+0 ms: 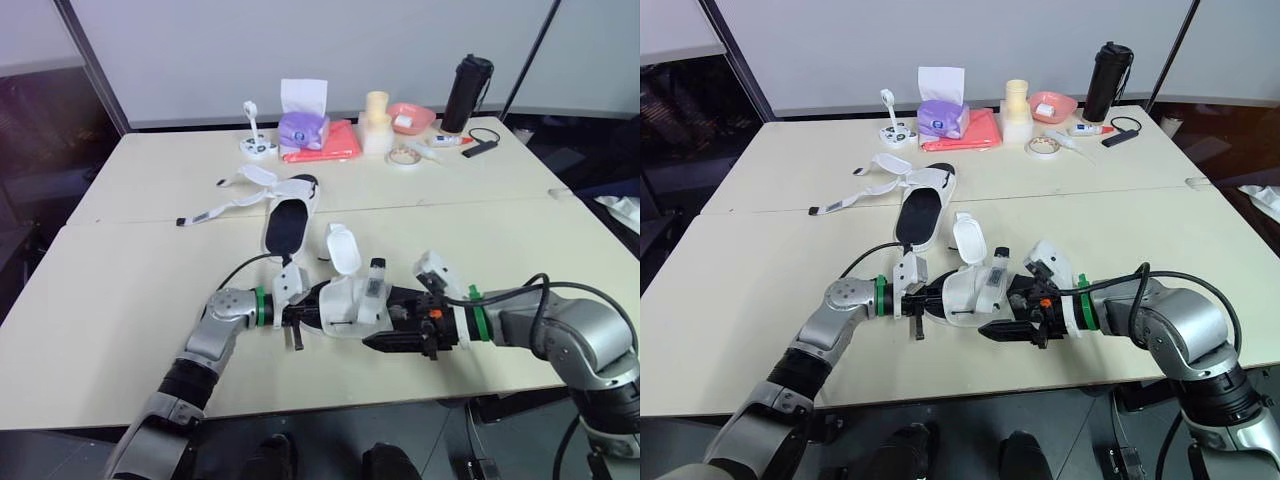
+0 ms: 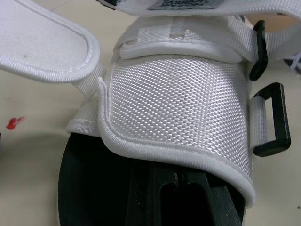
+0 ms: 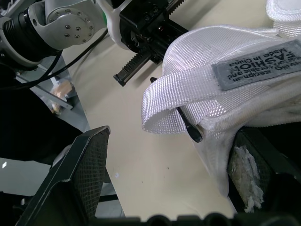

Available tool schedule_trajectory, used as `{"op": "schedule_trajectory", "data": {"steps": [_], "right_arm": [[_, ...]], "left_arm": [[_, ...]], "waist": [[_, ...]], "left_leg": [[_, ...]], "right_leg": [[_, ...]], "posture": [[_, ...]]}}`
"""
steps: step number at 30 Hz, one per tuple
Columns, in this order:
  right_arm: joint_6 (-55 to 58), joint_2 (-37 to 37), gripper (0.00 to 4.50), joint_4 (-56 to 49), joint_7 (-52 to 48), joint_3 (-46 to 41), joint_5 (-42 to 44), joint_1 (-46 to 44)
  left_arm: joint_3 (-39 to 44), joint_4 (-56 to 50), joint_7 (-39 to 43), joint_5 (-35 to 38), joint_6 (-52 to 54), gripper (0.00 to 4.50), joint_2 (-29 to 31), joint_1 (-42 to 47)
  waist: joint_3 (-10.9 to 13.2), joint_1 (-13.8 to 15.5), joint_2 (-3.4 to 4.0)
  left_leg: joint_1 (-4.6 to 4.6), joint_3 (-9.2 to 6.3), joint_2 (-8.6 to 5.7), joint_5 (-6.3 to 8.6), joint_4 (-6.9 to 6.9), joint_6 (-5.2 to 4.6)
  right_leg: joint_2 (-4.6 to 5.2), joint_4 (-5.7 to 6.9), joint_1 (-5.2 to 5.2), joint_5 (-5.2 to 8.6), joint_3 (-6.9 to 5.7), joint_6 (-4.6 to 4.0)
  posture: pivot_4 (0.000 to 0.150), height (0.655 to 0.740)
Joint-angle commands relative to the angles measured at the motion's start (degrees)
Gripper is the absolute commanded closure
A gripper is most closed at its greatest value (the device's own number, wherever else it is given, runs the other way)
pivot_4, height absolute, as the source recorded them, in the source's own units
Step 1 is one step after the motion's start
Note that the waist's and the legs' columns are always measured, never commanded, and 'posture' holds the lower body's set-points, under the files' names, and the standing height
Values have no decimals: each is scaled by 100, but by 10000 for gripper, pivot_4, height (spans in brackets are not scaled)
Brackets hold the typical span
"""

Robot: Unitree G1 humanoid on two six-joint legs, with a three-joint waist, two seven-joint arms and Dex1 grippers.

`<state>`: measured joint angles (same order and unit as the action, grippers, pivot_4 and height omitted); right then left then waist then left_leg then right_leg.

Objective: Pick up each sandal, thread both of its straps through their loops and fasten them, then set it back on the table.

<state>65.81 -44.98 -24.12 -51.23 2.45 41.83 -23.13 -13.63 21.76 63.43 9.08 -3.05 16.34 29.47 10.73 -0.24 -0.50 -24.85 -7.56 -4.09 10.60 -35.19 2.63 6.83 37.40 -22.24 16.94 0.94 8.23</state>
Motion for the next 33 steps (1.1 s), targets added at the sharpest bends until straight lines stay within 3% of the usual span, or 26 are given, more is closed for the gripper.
{"op": "schedule_trajectory", "data": {"steps": [1,10,24,33], "right_arm": [[-93,-197,5624,-271,-3,-197,78,37],[-146,-803,5624,-12,102,-898,89,12],[587,593,5624,1413,1179,-916,231,-1312],[650,860,5624,1685,1238,-661,138,-1441]], "left_arm": [[-346,325,24,-395,-88,45000,50,-123],[-543,236,146,-491,256,45000,177,-124],[-596,47,132,-464,531,45000,231,-138],[-574,-105,85,-432,607,45000,250,-192]], "waist": [[-4,26,-1],[-22,74,4],[-31,48,10],[-31,37,11]], "left_leg": [[2,0,0,0,0,0],[12,6,2,1,4,0],[45,-1,3,2,17,-2],[45,0,2,3,17,-3]], "right_leg": [[0,0,2,0,0,0],[0,-2,8,0,1,0],[0,-16,42,1,1,-1],[0,-16,42,1,1,-1]], "posture": [[1500,7400],[1500,7400],[1500,7400],[1500,7400]]}}
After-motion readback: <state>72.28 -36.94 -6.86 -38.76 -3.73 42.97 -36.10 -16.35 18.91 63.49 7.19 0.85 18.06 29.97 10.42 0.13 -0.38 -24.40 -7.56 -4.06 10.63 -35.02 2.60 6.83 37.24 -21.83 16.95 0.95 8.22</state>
